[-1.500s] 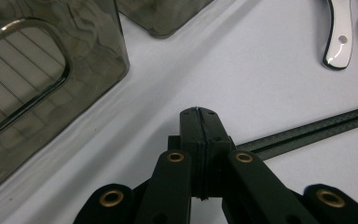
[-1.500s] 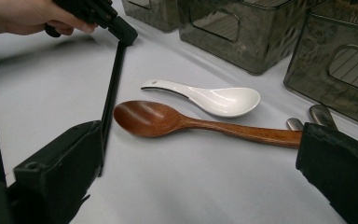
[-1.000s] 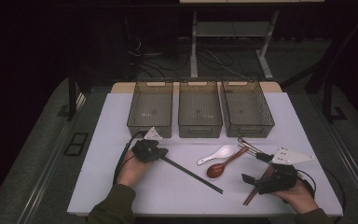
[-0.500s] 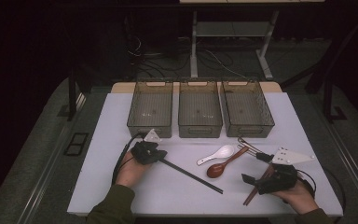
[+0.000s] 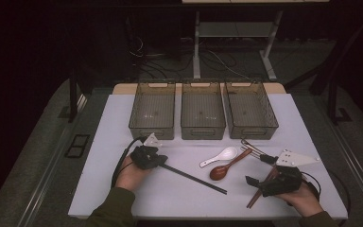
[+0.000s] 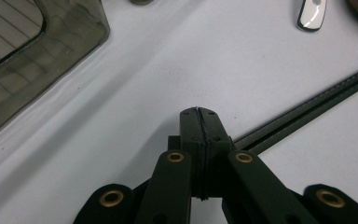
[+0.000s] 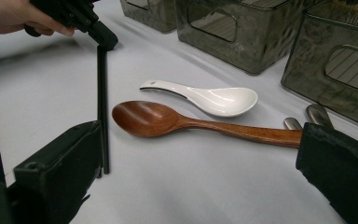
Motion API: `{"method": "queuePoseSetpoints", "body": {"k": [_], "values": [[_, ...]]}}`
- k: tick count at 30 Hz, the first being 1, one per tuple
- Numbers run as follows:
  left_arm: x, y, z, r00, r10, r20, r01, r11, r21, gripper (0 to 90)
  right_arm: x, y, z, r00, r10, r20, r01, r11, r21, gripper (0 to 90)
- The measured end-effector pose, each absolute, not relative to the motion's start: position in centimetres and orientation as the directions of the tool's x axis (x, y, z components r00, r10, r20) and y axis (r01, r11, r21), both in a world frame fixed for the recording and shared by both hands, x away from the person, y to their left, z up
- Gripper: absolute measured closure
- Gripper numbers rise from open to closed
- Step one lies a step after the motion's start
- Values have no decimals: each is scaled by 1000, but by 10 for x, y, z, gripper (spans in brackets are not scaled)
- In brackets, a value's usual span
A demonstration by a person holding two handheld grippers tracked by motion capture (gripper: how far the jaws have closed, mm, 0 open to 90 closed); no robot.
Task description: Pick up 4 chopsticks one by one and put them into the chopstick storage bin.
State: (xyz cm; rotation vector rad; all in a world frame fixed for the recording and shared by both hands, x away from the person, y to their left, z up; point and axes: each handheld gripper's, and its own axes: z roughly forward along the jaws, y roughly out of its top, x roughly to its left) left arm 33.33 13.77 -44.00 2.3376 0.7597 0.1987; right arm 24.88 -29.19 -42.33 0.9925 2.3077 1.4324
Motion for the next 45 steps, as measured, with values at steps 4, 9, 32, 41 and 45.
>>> {"method": "queuePoseSetpoints", "body": {"k": [4, 9, 32, 41, 45], "values": [[332, 139, -440, 822, 567, -59, 468, -614, 635, 894, 249, -292, -423, -737, 662, 136, 414, 284, 865, 10], [328, 141, -439, 824, 563, -67, 474, -618, 627, 894, 249, -293, -423, -735, 664, 135, 414, 282, 865, 10], [318, 152, -436, 832, 550, -78, 478, -638, 604, 894, 248, -293, -423, -737, 663, 134, 411, 282, 867, 10], [311, 155, -436, 835, 544, -79, 476, -645, 598, 894, 248, -293, -423, -736, 663, 135, 413, 283, 866, 10], [309, 157, -435, 839, 538, -77, 472, -651, 594, 894, 248, -293, -423, -735, 664, 134, 413, 282, 866, 10]]}}
